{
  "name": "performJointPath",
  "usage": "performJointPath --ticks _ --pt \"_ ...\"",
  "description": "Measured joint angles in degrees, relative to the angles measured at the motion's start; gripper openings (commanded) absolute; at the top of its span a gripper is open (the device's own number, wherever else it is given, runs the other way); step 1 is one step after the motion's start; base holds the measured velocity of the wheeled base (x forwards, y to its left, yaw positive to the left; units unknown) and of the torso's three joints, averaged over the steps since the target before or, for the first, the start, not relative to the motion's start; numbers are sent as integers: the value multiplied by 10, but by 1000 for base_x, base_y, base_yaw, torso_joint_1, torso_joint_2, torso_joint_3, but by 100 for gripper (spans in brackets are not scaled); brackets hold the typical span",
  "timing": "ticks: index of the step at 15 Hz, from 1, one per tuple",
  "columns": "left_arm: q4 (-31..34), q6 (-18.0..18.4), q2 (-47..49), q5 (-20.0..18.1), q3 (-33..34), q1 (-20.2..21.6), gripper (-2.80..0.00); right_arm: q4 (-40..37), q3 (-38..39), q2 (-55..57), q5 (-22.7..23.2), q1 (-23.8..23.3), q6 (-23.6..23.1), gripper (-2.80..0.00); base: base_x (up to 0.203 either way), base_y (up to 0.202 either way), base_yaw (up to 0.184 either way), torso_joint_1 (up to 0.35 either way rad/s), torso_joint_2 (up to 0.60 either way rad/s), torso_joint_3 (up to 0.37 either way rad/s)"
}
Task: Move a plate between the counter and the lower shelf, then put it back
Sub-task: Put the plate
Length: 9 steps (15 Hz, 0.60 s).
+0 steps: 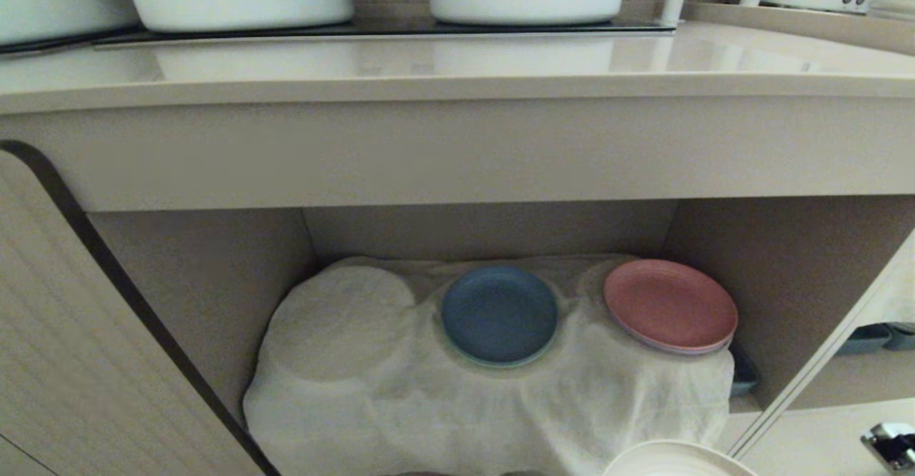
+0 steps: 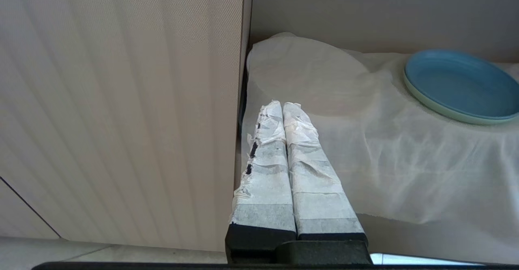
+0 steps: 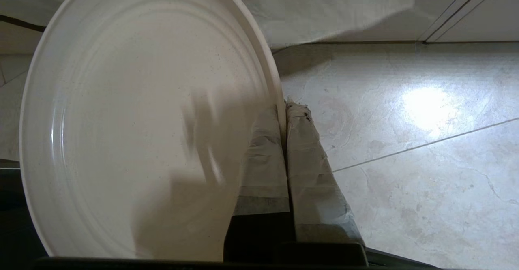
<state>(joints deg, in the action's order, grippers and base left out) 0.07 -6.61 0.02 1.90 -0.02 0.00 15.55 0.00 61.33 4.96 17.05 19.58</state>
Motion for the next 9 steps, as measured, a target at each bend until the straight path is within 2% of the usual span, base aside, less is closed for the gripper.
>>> performJointPath --ticks 2,4,6,9 --pt "-2 0 0 0 0 0 -280 1 0 0 0 1 0 -280 0 0 0 166 -109 -60" --pt "0 0 0 0 0 0 -280 1 0 0 0 2 0 -280 0 0 0 230 -75 -196" --pt "0 0 0 0 0 0 -280 1 0 0 1 3 0 -280 0 0 0 238 -487 -264" --pt "-1 0 0 0 0 0 -280 2 0 -1 2 3 -1 -280 0 0 0 132 -563 -136"
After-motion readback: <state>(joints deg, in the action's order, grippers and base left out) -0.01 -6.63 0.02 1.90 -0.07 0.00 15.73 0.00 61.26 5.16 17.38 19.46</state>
